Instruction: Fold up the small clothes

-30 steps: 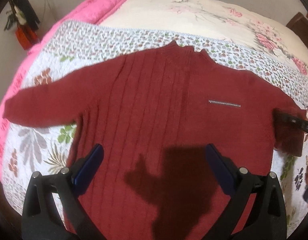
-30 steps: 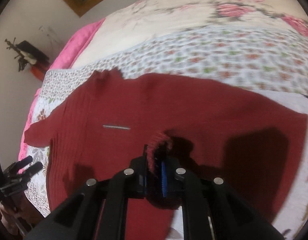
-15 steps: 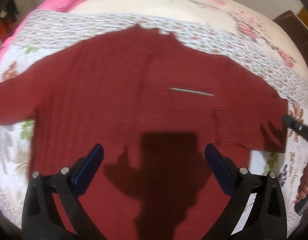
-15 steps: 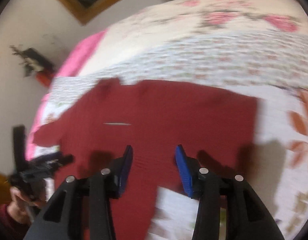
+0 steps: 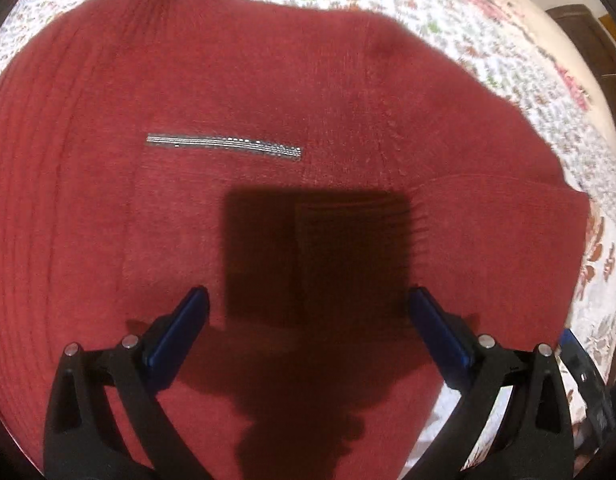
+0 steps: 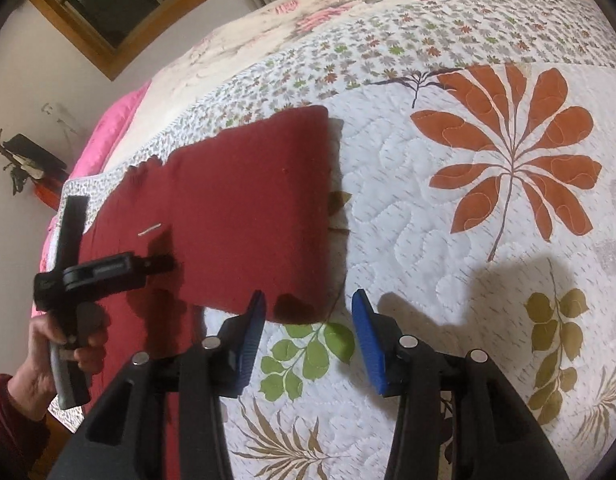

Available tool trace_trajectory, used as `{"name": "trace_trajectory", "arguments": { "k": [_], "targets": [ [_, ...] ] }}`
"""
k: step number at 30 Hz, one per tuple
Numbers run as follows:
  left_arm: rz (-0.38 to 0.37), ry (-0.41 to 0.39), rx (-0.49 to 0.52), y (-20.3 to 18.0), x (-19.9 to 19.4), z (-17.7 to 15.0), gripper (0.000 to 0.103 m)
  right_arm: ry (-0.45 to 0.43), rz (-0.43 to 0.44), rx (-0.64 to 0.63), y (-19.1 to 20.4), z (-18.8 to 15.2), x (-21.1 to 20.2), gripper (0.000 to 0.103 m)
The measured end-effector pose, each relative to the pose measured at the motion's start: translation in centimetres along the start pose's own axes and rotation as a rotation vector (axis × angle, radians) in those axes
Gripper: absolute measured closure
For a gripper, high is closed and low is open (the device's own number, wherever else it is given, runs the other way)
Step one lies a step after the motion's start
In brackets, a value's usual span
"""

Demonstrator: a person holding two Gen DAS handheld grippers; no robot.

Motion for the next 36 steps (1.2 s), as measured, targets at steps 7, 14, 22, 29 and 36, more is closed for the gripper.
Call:
{"name": "trace_trajectory", "arguments": {
  "k": [7, 14, 22, 29, 36],
  "targets": [
    [0.032, -0.082, 0.05, -2.5, -1.1, -0.2, 0.098, -0.023, 0.01, -0.012, 1.1, -0.1, -0.7, 0.057],
    [-0.135, -0.257, 0.0, -0.1, -7.3, -1.3, 0.098, -0.027, 0.018, -0.024, 2.7, -0.3, -0.7, 0.057],
    [-0.029, -0.42, -0.063, 9.7, -15.9, -0.6, 0.098, -0.015, 0.063, -0.057, 5.8, 0.4, 0.9, 0.056],
    [0.087, -0.418, -0.142, 17.8, -16.7, 0.4, 0.098, 0.028, 0.166, -0.049, 10.5, 3.0, 5.1, 0.047],
    [0.135, -0.408, -0.19, 22.3, -15.1, 1.0, 0.098, 0.076, 0.086, -0.069, 15.1, 5.8, 10.0, 0.048]
  ]
}}
Point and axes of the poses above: each gripper's, at about its wrist camera, not at the fingertips, and x roughly the way its jaws point, y to its left, z to its top, the point moved 3 cm from there along x, roughly the way its jaws point, and after that the axes turned 13 degrees about y, right-handed, at the moved point
